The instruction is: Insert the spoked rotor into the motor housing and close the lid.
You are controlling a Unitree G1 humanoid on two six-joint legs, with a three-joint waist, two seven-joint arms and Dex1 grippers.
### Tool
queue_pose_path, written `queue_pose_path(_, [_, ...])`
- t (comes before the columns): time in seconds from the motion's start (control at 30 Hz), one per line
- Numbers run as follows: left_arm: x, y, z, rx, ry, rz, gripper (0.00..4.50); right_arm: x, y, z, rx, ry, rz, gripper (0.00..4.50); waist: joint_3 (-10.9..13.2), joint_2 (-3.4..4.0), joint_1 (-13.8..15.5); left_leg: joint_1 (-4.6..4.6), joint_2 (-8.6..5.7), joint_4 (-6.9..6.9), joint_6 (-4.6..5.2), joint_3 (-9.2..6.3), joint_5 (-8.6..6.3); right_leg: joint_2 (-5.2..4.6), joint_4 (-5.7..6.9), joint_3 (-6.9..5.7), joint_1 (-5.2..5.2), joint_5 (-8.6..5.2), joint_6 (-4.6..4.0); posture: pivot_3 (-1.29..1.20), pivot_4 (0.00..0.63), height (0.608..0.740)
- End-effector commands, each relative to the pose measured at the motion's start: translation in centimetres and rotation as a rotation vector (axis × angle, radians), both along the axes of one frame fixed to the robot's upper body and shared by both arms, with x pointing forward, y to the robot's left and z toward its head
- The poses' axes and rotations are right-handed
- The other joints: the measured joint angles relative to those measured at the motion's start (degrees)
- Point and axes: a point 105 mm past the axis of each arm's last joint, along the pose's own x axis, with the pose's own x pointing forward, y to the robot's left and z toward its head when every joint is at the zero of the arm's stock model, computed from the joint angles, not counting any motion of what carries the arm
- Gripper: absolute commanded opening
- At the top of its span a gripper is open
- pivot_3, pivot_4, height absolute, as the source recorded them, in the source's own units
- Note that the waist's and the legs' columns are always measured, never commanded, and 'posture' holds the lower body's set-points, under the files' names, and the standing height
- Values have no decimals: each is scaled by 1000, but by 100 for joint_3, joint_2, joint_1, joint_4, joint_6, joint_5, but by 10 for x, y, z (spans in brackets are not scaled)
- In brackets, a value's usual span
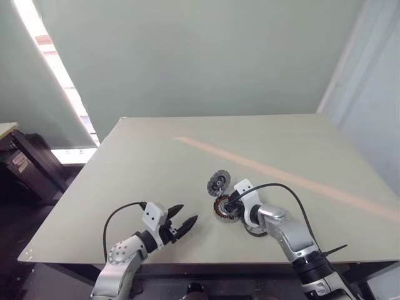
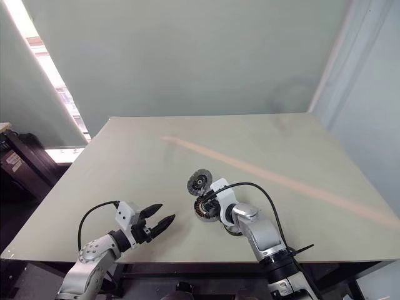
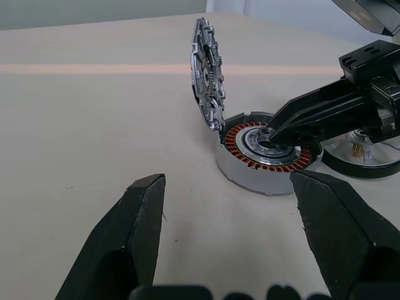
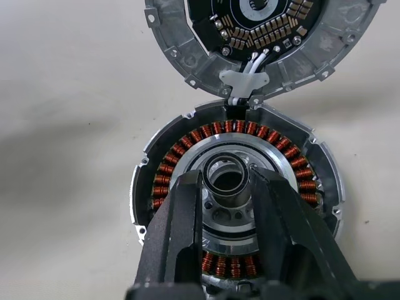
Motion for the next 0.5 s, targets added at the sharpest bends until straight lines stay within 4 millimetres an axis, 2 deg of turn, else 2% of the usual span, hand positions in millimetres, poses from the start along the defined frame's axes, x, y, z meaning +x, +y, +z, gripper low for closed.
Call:
queue_pose_path(0.03, [2, -5, 15, 9, -63, -22, 3425, 7, 4, 14, 9, -59, 15, 796, 0, 0, -1, 0, 0, 0, 0, 0, 0, 0, 0, 0, 1, 0, 0, 0, 0, 740])
queue_pose_path(0.5, [2, -8, 15, 9, -63, -31, 3425, 9, 2, 10, -16, -58, 13, 796, 0, 0, -1, 0, 0, 0, 0, 0, 0, 0, 0, 0, 0, 0, 0, 0, 0, 740])
